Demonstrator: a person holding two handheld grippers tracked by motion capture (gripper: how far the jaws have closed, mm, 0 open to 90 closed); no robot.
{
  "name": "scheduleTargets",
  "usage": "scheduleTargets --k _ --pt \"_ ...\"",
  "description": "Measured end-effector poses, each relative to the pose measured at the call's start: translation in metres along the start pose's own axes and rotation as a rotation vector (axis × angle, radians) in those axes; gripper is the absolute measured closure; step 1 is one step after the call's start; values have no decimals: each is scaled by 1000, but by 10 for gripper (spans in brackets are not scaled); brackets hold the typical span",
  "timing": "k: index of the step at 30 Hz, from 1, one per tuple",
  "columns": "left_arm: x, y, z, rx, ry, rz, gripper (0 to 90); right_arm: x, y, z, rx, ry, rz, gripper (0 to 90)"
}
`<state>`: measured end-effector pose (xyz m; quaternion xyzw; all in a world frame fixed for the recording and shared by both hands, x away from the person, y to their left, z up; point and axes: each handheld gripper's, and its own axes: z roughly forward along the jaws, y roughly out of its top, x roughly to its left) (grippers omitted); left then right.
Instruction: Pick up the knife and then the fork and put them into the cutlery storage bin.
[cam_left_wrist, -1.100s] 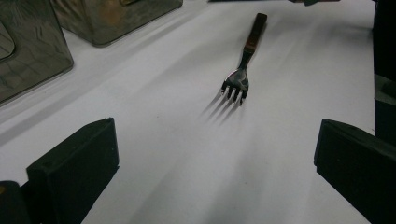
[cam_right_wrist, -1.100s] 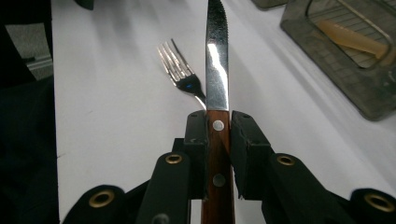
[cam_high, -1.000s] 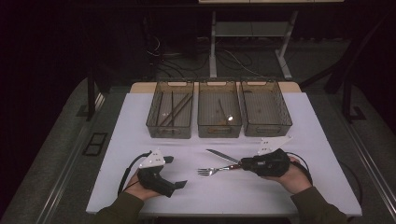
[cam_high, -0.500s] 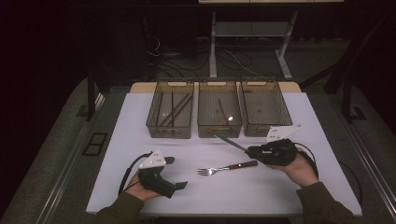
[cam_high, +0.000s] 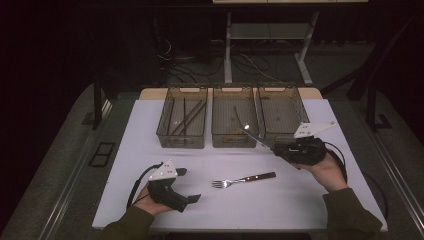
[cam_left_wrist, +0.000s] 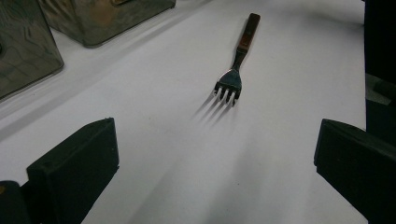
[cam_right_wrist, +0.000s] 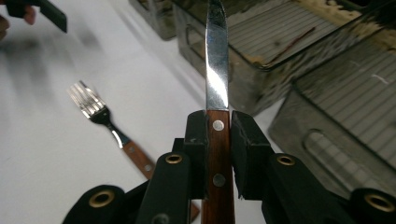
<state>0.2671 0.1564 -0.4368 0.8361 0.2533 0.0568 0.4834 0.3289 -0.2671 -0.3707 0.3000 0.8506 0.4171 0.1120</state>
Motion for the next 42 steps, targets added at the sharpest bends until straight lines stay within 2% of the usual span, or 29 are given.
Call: scheduleTargets --k 14,26,34,42 --pt "-2 0 1 5 -11 2 0 -27 6 -7 -23 -64 59 772" --pt "-2 1 3 5 -17 1 0 -69 13 -7 -6 -154 145 772" --pt "-3 1 3 4 -21 3 0 -89 18 -2 4 -187 189 772" --pt "-2 1 3 5 -22 3 0 -110 25 3 29 -245 222 772"
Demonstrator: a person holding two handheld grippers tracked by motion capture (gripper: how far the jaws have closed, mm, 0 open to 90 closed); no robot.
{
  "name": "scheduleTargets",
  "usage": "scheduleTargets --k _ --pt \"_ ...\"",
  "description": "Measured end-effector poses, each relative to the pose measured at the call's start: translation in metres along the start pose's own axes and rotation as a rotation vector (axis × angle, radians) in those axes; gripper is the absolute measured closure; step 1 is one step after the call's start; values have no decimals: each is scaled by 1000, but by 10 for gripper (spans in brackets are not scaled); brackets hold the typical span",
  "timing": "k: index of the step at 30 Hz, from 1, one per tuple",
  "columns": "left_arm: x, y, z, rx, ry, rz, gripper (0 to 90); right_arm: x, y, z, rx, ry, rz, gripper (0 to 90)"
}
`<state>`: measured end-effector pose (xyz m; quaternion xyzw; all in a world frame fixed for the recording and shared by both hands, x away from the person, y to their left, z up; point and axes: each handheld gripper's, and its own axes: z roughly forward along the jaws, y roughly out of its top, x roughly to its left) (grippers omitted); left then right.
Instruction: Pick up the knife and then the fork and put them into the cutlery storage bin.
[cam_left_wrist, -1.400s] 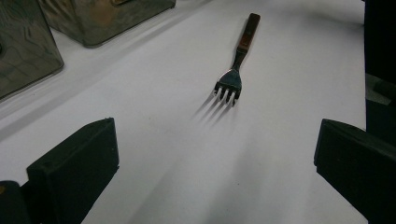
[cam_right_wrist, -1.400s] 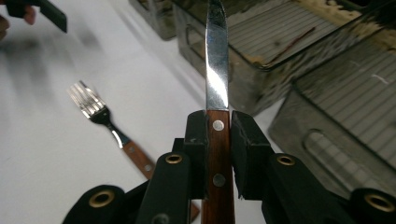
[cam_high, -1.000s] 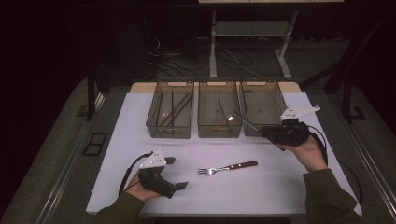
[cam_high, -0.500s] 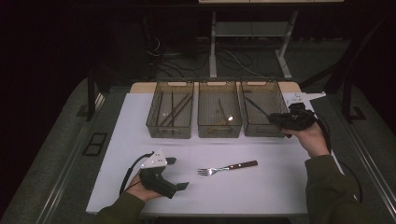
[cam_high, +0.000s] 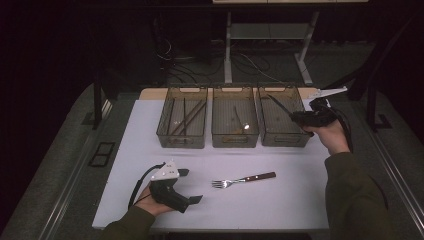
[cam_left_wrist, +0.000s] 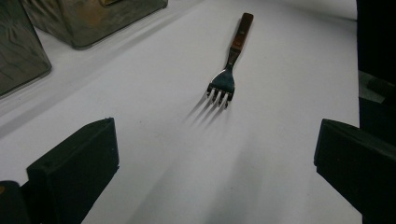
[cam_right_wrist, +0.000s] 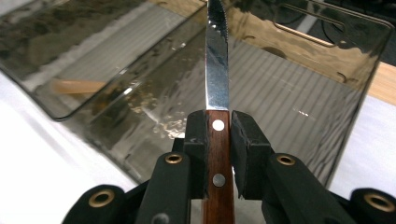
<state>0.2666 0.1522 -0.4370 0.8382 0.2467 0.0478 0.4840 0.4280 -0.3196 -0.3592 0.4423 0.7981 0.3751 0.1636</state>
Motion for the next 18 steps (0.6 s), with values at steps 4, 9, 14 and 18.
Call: scheduleTargets --k 4,9,14,18 --pt "0 0 0 2 -1 1 0 -4 2 6 28 -19 8 772" --pt "-1 0 0 4 -1 2 0 -10 2 18 60 -26 8 772" --pt "-1 0 0 0 -2 1 0 -17 0 30 74 -35 2 771" --pt "1 0 0 -2 -4 -3 0 -21 -2 37 79 -25 15 766"
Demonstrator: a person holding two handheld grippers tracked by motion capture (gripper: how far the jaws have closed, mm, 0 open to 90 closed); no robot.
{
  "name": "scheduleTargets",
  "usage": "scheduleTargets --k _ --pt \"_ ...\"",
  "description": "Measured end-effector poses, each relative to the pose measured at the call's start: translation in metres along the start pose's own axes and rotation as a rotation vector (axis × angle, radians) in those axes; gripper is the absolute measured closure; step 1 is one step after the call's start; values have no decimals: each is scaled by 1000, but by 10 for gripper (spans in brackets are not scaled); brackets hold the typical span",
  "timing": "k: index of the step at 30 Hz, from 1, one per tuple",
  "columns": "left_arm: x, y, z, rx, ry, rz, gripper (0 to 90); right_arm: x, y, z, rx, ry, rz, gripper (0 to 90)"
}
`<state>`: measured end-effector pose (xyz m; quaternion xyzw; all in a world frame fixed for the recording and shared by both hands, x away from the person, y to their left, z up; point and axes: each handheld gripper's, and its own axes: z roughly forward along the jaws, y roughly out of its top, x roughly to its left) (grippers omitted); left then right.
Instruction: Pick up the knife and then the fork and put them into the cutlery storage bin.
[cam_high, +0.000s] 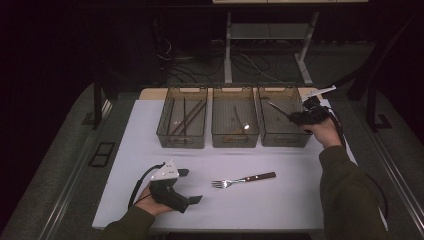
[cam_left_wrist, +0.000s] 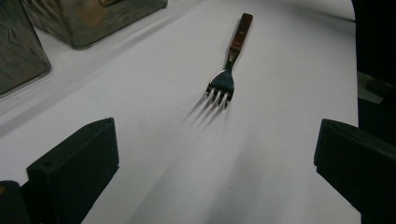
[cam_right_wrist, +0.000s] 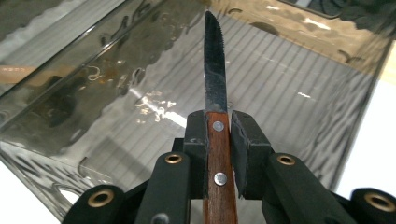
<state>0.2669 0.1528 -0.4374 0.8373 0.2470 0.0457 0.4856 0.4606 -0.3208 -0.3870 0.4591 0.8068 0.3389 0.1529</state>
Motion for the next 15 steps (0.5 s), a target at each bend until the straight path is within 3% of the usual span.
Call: scheduleTargets --k 3,7,12,15 --pt "-1 0 0 0 1 1 0 0 -1 1 -11 -8 9 662" --pt "-1 1 0 3 0 5 0 2 -1 -4 -33 -8 21 605" --pt "-1 0 0 3 2 4 0 5 -2 -16 -82 36 62 551" --pt "-1 0 0 3 3 4 0 9 -5 -25 -103 57 59 518"
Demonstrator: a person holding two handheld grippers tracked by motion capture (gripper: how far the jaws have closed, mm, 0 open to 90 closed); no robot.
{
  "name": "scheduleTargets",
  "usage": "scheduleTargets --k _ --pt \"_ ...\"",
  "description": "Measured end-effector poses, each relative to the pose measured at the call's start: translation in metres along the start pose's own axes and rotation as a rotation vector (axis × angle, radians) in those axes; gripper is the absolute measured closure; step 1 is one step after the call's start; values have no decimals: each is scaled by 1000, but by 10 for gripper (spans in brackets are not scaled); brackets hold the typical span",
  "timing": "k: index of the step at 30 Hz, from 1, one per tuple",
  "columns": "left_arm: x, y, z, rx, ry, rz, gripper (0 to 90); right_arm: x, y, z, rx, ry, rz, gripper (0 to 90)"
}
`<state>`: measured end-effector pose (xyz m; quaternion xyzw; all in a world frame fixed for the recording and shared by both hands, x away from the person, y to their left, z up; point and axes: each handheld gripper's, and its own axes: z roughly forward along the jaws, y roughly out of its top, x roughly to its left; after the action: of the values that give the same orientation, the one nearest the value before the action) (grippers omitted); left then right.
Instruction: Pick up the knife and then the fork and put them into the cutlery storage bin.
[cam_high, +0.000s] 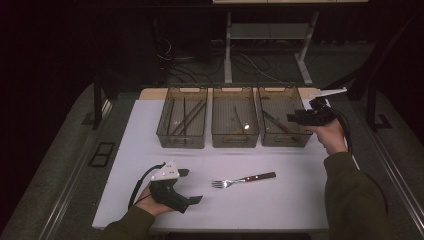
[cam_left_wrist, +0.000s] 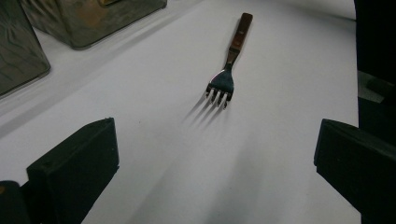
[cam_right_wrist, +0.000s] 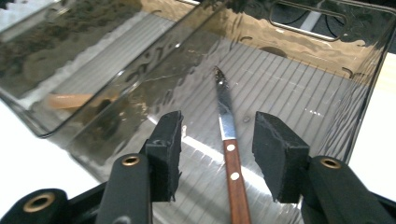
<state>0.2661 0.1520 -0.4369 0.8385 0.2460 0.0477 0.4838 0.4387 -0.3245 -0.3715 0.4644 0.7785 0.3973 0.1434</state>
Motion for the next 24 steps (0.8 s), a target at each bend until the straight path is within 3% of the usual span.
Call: scheduleTargets --k 5,13,24 --pt "0 0 0 2 0 3 0 12 -5 -15 -32 33 -33 498" --pt "0 0 0 2 0 0 0 42 -16 -34 -42 83 -122 478" --pt "0 0 0 4 0 2 0 84 -47 -34 -7 205 -204 456"
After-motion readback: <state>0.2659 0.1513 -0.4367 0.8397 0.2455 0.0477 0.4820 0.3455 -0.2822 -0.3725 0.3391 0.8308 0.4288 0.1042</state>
